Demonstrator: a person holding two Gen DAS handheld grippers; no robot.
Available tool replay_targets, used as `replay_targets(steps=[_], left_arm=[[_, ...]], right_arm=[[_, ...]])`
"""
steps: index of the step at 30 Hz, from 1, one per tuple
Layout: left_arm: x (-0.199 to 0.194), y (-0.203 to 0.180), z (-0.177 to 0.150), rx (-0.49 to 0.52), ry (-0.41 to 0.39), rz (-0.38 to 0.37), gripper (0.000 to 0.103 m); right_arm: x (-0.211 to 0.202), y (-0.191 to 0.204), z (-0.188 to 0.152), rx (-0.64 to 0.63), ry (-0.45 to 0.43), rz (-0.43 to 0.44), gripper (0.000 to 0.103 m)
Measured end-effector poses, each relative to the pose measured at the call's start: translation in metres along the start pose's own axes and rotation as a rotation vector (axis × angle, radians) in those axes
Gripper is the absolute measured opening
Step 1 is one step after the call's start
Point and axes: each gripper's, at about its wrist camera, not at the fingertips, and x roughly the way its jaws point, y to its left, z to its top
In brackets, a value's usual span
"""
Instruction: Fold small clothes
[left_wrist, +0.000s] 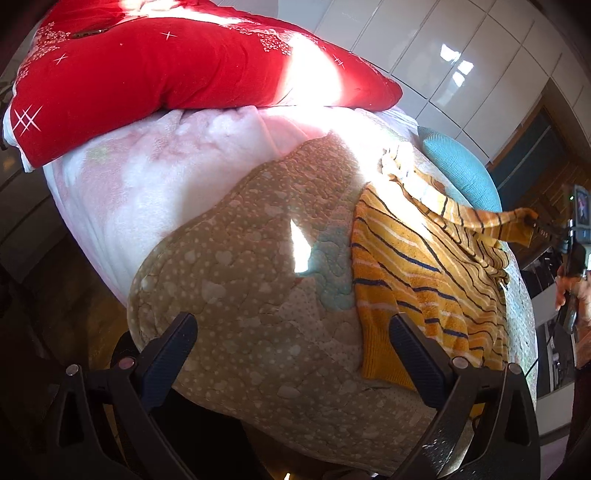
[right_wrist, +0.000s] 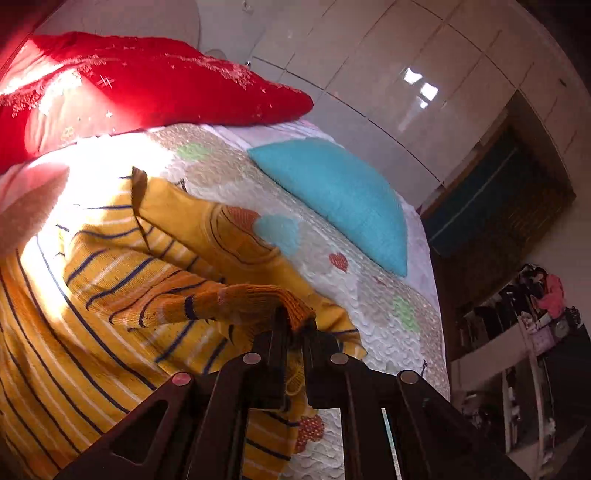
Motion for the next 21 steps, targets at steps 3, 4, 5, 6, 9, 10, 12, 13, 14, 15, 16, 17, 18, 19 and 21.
replay_targets(steps=[3, 4, 5, 6, 9, 10, 12, 13, 14, 15, 16, 17, 18, 19, 21], left_arm=[[-0.001, -0.007, 0.0, 0.016, -0.002, -0.005, 0.103], [-0.001, -0.009, 0.0, 0.024, -0.003, -0.004, 0.103], [-0.001, -0.012, 0.0, 0.033, -0.003, -0.001, 0.103], [0.0, -0.014, 0.0, 0.043, -0.002, 0.004, 0.103], [0.006, -0.019, -0.001, 0.053, 0.017, 0.005, 0.103], [0.009, -0.021, -0.001, 0.051, 0.025, 0.001, 0.103], [0.013, -0.027, -0.002, 0.051, 0.038, -0.012, 0.103], [0.014, -0.03, -0.003, 0.056, 0.043, -0.018, 0.103], [0.015, -0.034, -0.004, 0.065, 0.045, -0.023, 0.103], [0.016, -0.039, -0.005, 0.076, 0.047, -0.027, 0.103], [0.017, -0.044, -0.006, 0.088, 0.049, -0.031, 0.103], [0.018, -0.047, -0.007, 0.099, 0.053, -0.033, 0.103], [0.018, -0.05, -0.008, 0.108, 0.057, -0.034, 0.103], [0.019, -0.053, -0.008, 0.116, 0.06, -0.035, 0.103], [0.018, -0.055, -0.009, 0.123, 0.061, -0.032, 0.103]], right_arm=[[0.036, -0.017, -0.035, 0.036, 0.13, -0.048, 0.022], [0.039, -0.028, -0.044, 0.089, 0.151, -0.024, 0.023], [0.04, -0.04, -0.052, 0.153, 0.163, 0.006, 0.025], [0.038, -0.053, -0.058, 0.219, 0.167, 0.038, 0.03], [0.032, -0.083, -0.072, 0.404, 0.156, 0.158, 0.039], [0.031, -0.089, -0.076, 0.458, 0.151, 0.209, 0.043], [0.031, -0.092, -0.078, 0.554, 0.143, 0.32, 0.052], [0.033, -0.092, -0.079, 0.598, 0.139, 0.375, 0.056], [0.038, -0.09, -0.079, 0.636, 0.137, 0.418, 0.057], [0.043, -0.088, -0.078, 0.664, 0.138, 0.441, 0.06], [0.049, -0.084, -0.077, 0.681, 0.141, 0.449, 0.062], [0.056, -0.08, -0.076, 0.69, 0.148, 0.446, 0.064], [0.066, -0.076, -0.074, 0.698, 0.162, 0.443, 0.064], [0.075, -0.07, -0.072, 0.713, 0.177, 0.455, 0.063], [0.095, -0.061, -0.072, 0.752, 0.21, 0.538, 0.024]])
